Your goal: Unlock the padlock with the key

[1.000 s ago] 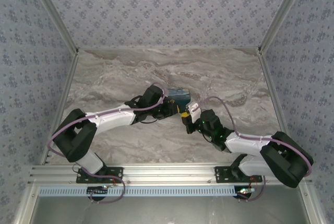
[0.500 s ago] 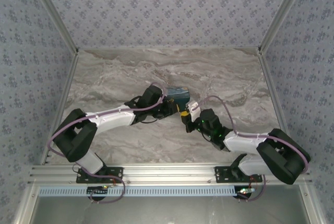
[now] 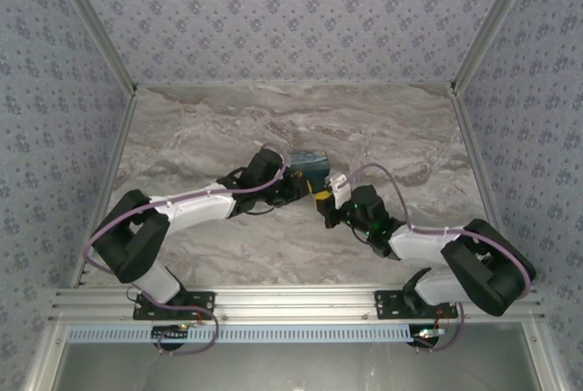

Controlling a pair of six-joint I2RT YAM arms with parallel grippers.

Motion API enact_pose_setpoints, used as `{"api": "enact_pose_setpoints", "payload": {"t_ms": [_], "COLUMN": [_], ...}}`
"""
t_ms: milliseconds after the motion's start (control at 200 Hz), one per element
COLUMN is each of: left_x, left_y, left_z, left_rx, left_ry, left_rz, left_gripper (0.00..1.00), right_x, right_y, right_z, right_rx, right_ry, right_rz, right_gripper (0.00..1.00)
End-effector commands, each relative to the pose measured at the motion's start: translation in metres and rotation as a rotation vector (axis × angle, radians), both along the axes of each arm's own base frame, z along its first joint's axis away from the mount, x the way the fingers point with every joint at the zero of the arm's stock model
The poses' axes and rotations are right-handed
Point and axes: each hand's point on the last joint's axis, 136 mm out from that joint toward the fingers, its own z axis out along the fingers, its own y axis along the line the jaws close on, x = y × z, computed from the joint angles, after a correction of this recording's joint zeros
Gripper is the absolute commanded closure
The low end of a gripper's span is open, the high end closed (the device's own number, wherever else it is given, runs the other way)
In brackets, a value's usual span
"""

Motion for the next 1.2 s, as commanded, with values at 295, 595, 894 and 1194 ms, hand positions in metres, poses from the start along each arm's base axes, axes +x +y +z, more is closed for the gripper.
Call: {"api": "enact_pose_setpoints", "payload": {"t_ms": [295, 595, 894, 1194], "left_x": [-0.011, -0.011, -0.011, -0.011], "left_y": [-0.013, -0.012, -0.013, -0.013], "left_z": [0.025, 0.023, 0.025, 0.021], "left_rx": [-0.083, -0.078, -0.082, -0.077], "left_ry": [-0.036, -0.032, -0.03, -0.025], "left_rz": [-0.072, -0.071, -0.071, -0.073], "left_gripper": [0.78, 0.78, 0.78, 0.78], "right_x": [0.011, 0.012, 0.017, 0.019], "right_y": [0.016, 0.018, 0.019, 0.027], "right_z": [0.044, 0.05, 0.048, 0.061], "right_rx": [0.19, 0.217, 0.171, 0.211], "right_ry": [-0.041, -0.027, -0.059, -0.073], "right_rz": [0.08, 0.116, 0.087, 0.111], "right_gripper": [1.0, 1.0, 1.0, 1.0]}}
